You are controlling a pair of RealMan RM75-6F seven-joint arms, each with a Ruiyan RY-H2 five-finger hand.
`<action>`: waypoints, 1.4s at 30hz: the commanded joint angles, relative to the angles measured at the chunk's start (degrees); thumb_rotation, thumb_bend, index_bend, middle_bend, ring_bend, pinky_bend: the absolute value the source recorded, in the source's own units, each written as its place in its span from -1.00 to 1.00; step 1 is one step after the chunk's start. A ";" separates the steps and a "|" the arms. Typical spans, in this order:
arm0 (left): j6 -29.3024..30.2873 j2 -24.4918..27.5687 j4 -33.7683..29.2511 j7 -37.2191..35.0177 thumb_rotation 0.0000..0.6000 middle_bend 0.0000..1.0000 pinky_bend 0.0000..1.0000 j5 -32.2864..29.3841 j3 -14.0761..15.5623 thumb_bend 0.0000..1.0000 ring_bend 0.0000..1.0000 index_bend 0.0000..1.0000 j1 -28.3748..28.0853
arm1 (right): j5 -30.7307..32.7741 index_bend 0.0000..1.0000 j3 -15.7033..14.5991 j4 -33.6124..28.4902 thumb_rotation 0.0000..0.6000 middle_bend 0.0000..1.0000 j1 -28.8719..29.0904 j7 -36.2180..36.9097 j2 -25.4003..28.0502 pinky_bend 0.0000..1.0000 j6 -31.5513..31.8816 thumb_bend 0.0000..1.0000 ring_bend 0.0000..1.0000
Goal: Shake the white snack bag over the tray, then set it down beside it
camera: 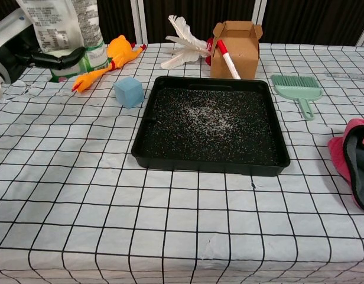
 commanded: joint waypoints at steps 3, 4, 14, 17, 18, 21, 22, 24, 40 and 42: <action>-0.76 -5.28 8.78 -2.54 1.00 0.30 0.02 0.63 0.39 0.59 0.02 0.20 1.05 | -0.03 -0.52 -0.04 0.01 1.00 -0.90 0.03 0.00 0.00 -0.41 -0.06 -0.64 -0.71; -1.37 -5.72 9.54 -2.56 1.00 0.30 0.02 0.77 0.45 0.59 0.02 0.20 0.89 | 0.00 -0.52 -0.03 0.02 1.00 -0.90 0.04 0.00 0.00 -0.41 -0.08 -0.64 -0.71; -5.96 -9.42 12.29 -1.32 1.00 0.26 -0.07 -0.29 -0.36 0.58 -0.02 0.18 0.54 | 0.16 -0.52 -0.05 0.16 1.00 -0.90 0.02 0.09 0.00 -0.41 -0.22 -0.64 -0.71; -6.98 -11.13 13.03 -1.52 1.00 0.24 -0.12 -0.81 -1.05 0.56 -0.05 0.17 0.26 | 0.26 -0.52 -0.11 0.29 1.00 -0.90 0.13 0.16 -0.08 -0.41 -0.58 -0.64 -0.71; -7.22 -11.59 13.36 -1.38 1.00 0.23 -0.12 -0.85 -1.13 0.56 -0.05 0.17 0.18 | 0.22 -0.52 -0.15 0.32 1.00 -0.90 0.16 0.15 -0.10 -0.41 -0.66 -0.64 -0.71; -8.55 -13.56 15.12 -0.55 1.00 0.22 -0.13 -1.09 -1.36 0.55 -0.06 0.16 -0.04 | 0.06 -0.52 -0.18 0.44 1.00 -0.90 0.23 0.24 -0.19 -0.41 -0.66 -0.64 -0.71; -8.63 -13.77 15.32 -0.50 1.00 0.22 -0.13 -1.11 -1.38 0.55 -0.06 0.16 -0.04 | 0.05 -0.52 -0.18 0.44 1.00 -0.90 0.23 0.26 -0.19 -0.41 -0.65 -0.64 -0.71; -8.96 -14.68 16.24 -0.16 1.00 0.22 -0.13 -1.14 -1.35 0.55 -0.07 0.16 -0.04 | 0.05 -0.52 -0.16 0.49 1.00 -0.90 0.20 0.32 -0.18 -0.41 -0.59 -0.64 -0.71; -12.22 -24.09 31.54 -5.26 1.00 0.21 -0.15 -1.45 -3.72 0.55 -0.09 0.16 -3.43 | 0.08 -0.52 -0.17 0.75 1.00 -0.90 0.14 0.94 -0.02 -0.41 -0.69 -0.64 -0.71; -12.53 -24.68 32.65 -5.63 1.00 0.21 -0.15 -1.25 -3.59 0.55 -0.09 0.16 -3.70 | 0.16 -0.52 -0.14 0.79 1.00 -0.90 0.15 0.90 -0.06 -0.41 -0.72 -0.64 -0.71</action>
